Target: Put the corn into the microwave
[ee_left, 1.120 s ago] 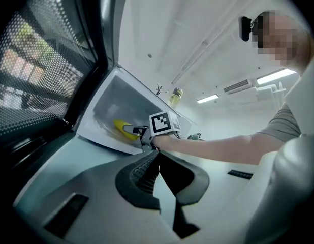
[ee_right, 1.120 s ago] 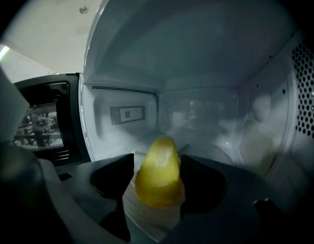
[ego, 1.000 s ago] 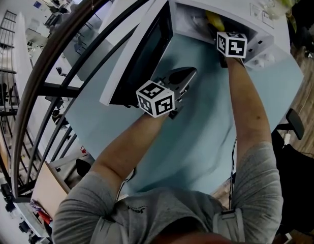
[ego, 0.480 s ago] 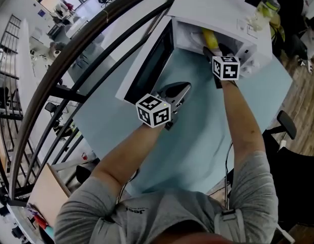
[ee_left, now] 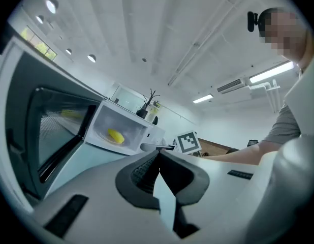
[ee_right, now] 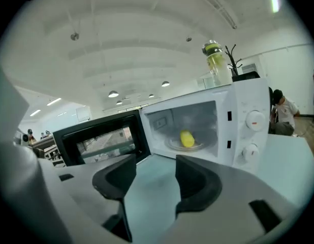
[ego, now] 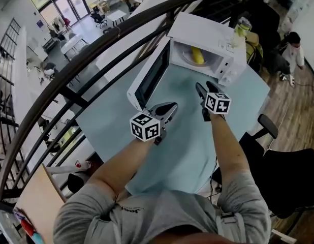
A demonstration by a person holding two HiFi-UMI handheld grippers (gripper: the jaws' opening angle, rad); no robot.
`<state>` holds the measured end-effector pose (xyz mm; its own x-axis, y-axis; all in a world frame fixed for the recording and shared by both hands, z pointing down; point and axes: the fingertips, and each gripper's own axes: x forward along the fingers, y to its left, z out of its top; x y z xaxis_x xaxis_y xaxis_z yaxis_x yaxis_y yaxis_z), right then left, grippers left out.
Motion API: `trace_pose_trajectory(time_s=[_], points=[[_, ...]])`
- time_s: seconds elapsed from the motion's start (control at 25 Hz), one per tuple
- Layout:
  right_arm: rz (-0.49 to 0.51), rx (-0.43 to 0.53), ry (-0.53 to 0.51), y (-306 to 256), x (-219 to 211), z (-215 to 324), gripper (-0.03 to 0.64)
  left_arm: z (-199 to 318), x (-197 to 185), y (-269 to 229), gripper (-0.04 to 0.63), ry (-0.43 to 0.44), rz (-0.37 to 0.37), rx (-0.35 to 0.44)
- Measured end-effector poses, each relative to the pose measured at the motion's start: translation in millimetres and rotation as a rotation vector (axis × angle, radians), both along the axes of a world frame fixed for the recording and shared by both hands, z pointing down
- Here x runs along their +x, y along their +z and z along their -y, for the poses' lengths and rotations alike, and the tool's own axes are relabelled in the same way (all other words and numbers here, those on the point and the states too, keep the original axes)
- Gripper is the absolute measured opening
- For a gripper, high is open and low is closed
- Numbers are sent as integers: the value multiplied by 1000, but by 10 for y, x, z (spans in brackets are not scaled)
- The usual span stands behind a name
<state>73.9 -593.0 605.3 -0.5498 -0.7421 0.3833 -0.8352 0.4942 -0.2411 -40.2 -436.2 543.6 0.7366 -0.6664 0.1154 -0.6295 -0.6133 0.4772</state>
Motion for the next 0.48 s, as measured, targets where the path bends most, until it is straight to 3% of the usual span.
trace_pose_trajectory(time_s=[0.12,0.48], points=[[52,-23,26,-59,86,-409,211,-298,-132,-137,18,-11,4,7],[41,-76,7,-126,126,-1556,32,-1195,-756,-451,18,-63,16,19]])
